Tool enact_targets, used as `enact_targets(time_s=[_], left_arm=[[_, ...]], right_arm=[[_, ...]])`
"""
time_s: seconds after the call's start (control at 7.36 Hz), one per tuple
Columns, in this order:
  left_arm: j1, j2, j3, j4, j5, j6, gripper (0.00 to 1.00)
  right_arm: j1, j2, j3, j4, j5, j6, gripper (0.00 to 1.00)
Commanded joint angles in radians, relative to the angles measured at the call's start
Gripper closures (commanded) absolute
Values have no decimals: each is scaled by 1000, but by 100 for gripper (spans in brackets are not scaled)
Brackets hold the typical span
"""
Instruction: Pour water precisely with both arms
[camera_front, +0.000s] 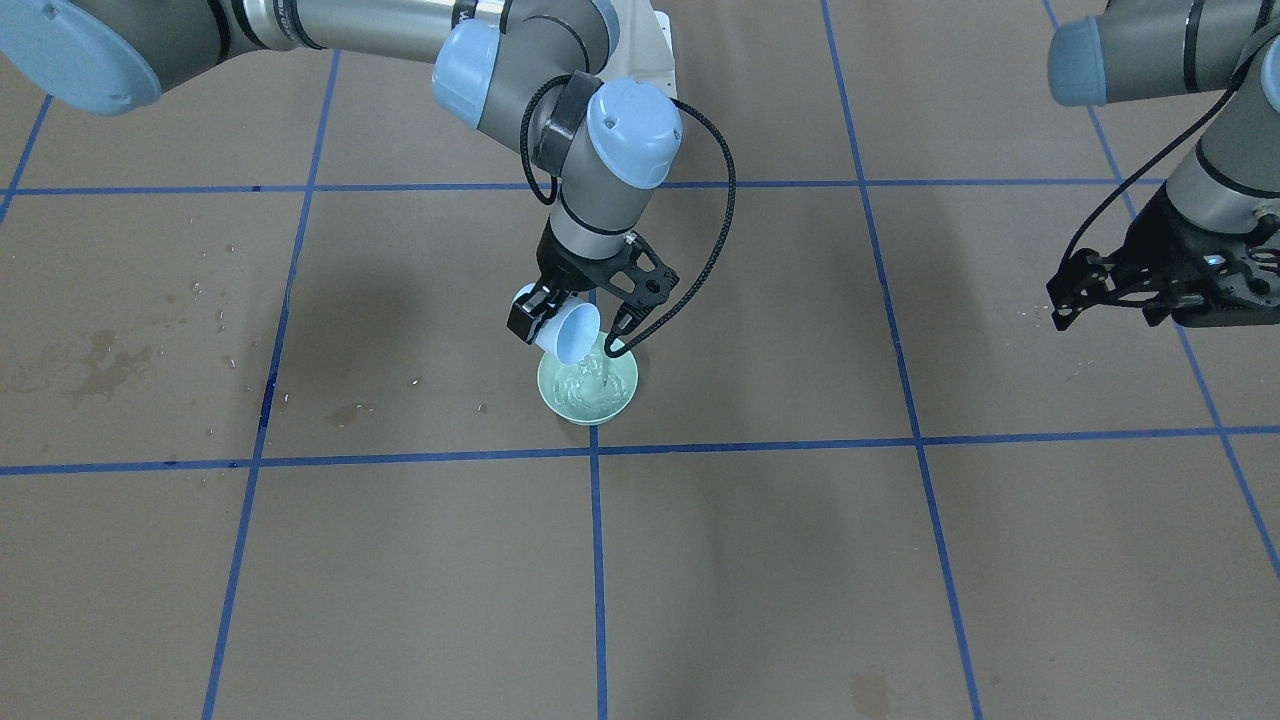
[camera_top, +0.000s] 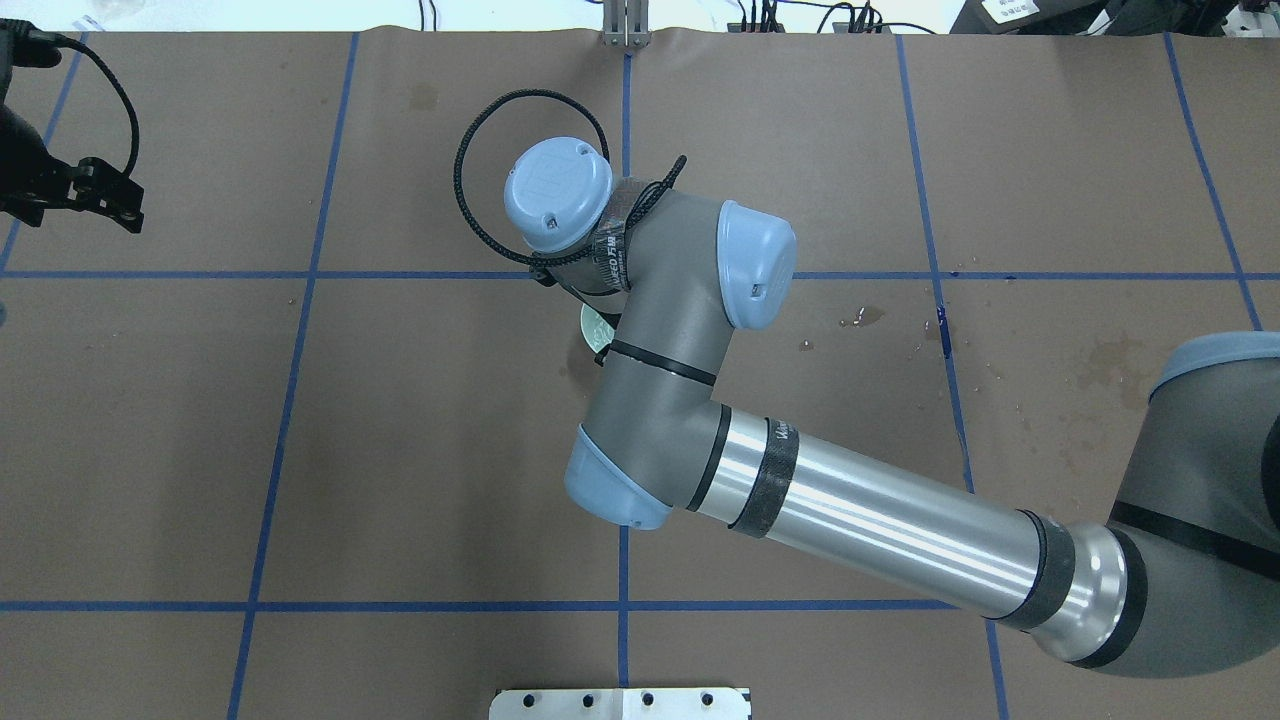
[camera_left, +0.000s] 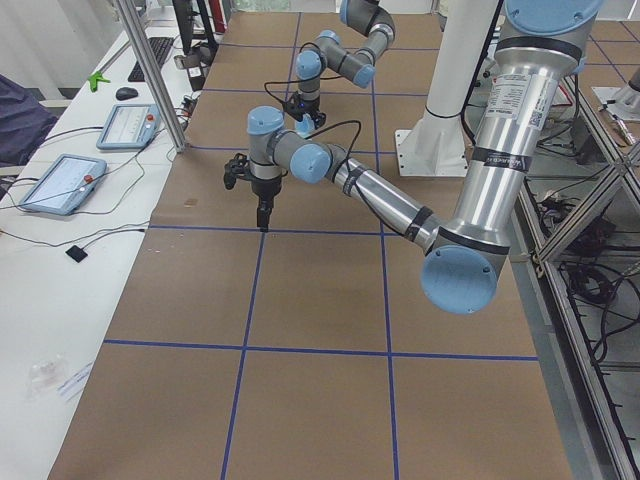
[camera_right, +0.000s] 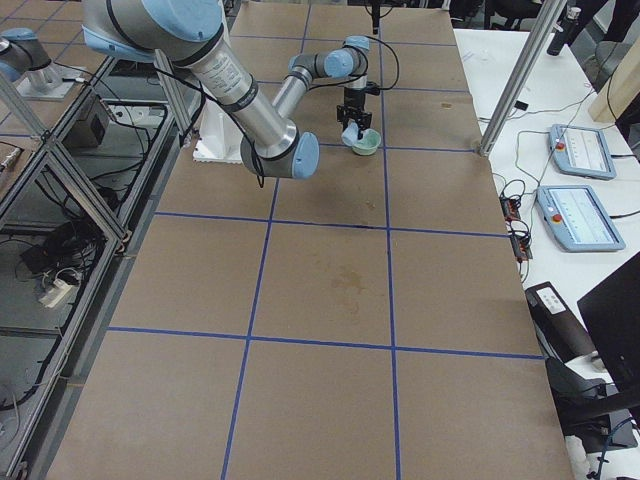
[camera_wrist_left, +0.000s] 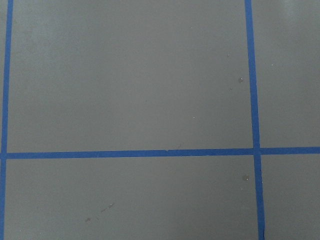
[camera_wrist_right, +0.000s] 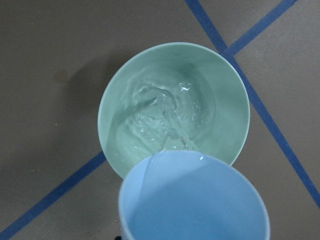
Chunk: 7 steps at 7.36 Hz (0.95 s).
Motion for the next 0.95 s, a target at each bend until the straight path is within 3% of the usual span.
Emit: enact_targets(time_s=[0.0, 0.41, 0.81], left_arm=[[0, 0, -1, 0, 0, 0, 0], [0, 0, 0, 0, 0, 0, 0], [0, 0, -1, 0, 0, -1, 0]], right_arm=[[-3, 1, 3, 2, -6, 1, 100], [-3, -20, 33, 45, -4, 21, 100], [6, -144, 211, 140, -3, 92, 100]])
